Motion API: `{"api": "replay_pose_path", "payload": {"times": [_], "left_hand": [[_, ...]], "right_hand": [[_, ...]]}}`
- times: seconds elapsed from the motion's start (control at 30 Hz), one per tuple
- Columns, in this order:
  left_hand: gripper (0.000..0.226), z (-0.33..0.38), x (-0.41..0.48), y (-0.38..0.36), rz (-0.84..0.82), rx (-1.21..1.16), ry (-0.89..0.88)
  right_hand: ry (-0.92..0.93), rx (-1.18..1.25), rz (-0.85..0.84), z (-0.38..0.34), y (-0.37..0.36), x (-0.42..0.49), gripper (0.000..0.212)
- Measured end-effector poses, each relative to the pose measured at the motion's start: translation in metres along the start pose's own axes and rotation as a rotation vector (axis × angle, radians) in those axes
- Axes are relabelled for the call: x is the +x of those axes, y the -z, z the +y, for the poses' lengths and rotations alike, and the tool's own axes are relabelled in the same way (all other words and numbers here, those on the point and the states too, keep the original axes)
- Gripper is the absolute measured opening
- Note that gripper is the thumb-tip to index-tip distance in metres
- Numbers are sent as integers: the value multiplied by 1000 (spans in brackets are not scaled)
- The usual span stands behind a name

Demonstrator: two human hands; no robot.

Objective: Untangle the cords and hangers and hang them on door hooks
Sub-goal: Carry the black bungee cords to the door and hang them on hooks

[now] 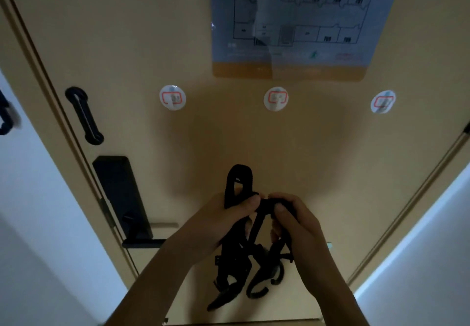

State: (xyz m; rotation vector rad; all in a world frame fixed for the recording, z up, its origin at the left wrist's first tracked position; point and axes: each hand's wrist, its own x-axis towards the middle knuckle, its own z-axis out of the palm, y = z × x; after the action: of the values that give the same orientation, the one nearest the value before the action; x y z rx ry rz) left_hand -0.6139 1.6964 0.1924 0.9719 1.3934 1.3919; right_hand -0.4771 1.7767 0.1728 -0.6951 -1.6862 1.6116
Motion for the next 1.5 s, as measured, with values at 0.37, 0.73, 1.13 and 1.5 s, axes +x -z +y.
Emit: {"api": "replay_pose_path", "payload": {"times": [0.37,0.73,1.13,1.5], "left_hand": [[28,1,-8,-8,-88,63,41],[33,4,22,22,-41,-72,-25],[20,5,41,51,40,-79,-22],[31,9,59,54,291,-190,-52]], "right_hand": [[111,-32,86,-3,16,-7,18],[-66,-215,-185,-9,-1,24,17],[39,-96,20,-6,-24,45,18],[58,19,-19,-11,0,52,15]]}}
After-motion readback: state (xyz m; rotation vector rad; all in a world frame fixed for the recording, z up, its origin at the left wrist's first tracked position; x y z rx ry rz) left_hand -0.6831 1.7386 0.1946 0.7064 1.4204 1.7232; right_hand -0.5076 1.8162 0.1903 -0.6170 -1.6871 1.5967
